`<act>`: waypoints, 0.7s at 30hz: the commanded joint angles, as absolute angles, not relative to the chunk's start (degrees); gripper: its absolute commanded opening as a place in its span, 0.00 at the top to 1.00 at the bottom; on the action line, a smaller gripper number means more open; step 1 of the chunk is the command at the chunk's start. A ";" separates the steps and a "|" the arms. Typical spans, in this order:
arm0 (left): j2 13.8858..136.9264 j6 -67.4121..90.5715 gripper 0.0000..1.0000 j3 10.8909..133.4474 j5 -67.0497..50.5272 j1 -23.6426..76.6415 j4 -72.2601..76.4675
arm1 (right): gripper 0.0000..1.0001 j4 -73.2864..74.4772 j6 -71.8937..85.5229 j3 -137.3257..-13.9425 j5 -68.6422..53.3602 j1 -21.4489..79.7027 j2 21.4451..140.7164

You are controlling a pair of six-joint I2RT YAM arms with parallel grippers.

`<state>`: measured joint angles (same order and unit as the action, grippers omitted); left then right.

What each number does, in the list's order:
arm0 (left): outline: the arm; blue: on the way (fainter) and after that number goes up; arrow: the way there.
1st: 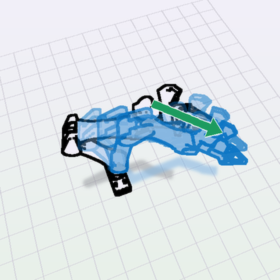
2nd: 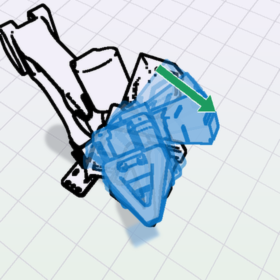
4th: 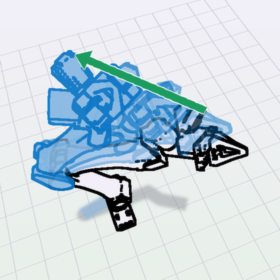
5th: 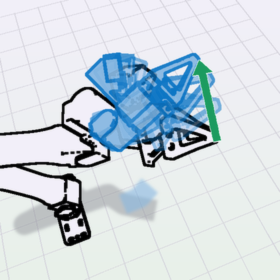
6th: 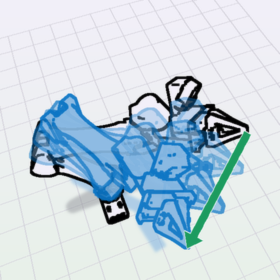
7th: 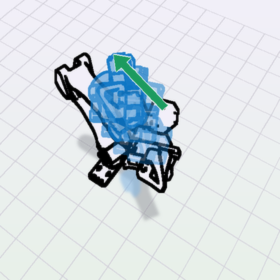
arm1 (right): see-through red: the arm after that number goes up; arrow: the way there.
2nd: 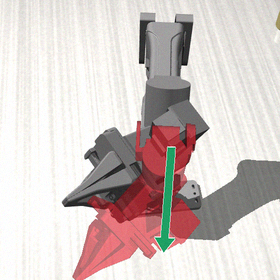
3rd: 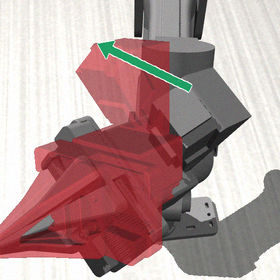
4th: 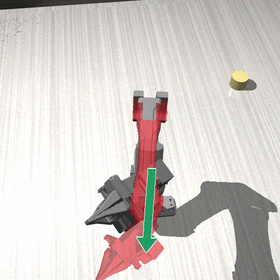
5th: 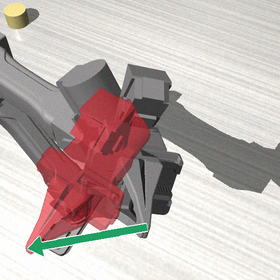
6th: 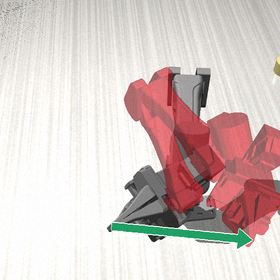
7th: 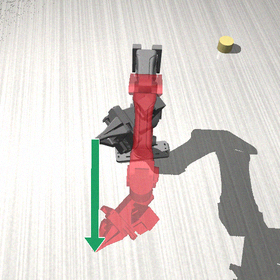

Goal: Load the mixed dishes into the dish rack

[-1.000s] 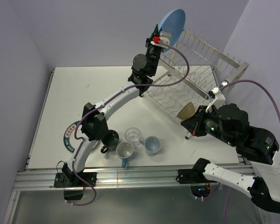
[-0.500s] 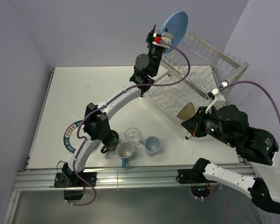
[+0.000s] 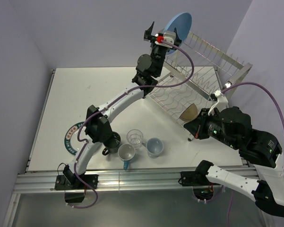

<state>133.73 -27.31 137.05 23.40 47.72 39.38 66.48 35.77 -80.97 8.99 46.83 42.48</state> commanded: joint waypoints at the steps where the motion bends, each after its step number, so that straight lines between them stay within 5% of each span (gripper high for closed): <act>1: 127.20 -26.37 0.01 138.35 25.40 47.90 38.68 | 1.00 63.19 34.19 -81.38 9.67 46.58 42.54; 9: 101.63 -4.93 0.01 110.34 25.84 49.30 27.02 | 1.00 59.95 31.91 -80.33 9.41 46.67 42.63; 17: 76.22 12.28 0.01 100.02 24.69 51.77 0.74 | 1.00 51.17 27.43 -75.94 3.09 46.67 46.40; 20: 69.89 19.75 0.04 100.72 29.68 51.86 -17.18 | 0.84 46.87 26.11 -74.18 -2.17 46.67 50.79; 21: 67.96 23.78 0.08 101.24 31.10 51.77 -22.27 | 0.70 45.37 25.93 -72.96 -3.59 46.67 51.67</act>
<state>70.08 11.35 101.21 26.63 51.90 -0.30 53.41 28.93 -75.31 2.74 46.83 47.72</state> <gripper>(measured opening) 0.944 0.205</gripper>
